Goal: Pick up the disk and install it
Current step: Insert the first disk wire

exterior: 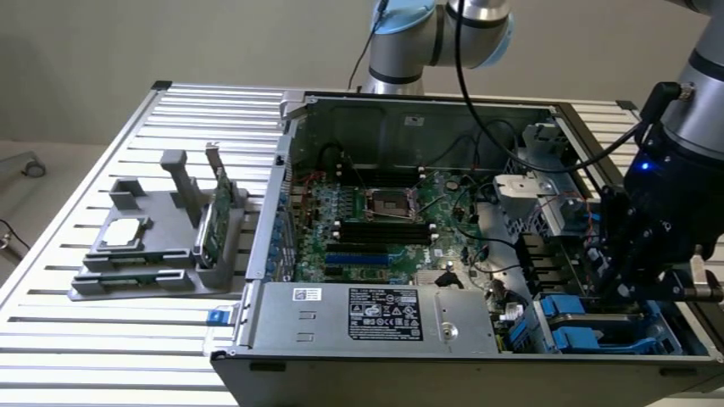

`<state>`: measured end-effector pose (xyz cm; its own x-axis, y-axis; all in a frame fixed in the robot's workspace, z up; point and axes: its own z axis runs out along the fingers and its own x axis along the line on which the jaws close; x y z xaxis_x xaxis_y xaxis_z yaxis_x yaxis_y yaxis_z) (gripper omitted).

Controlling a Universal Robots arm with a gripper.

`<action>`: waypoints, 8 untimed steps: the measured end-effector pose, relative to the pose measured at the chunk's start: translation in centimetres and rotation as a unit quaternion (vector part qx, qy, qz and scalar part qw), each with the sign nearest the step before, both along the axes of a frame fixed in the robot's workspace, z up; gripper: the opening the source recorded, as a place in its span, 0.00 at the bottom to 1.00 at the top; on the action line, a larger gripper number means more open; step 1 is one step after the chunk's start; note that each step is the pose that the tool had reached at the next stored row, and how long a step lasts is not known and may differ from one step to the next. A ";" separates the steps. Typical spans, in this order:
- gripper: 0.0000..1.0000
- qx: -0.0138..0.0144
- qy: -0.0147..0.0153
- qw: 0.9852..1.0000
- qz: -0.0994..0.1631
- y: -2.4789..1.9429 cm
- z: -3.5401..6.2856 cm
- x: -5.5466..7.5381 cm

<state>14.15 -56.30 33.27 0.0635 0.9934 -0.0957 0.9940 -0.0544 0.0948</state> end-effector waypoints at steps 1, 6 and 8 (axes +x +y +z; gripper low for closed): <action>0.17 0.000 0.000 1.000 0.000 0.00 0.00 0.0; 0.17 0.000 0.003 1.000 0.000 0.00 0.00 0.2; 0.17 0.000 0.003 1.000 0.000 -0.02 0.00 0.2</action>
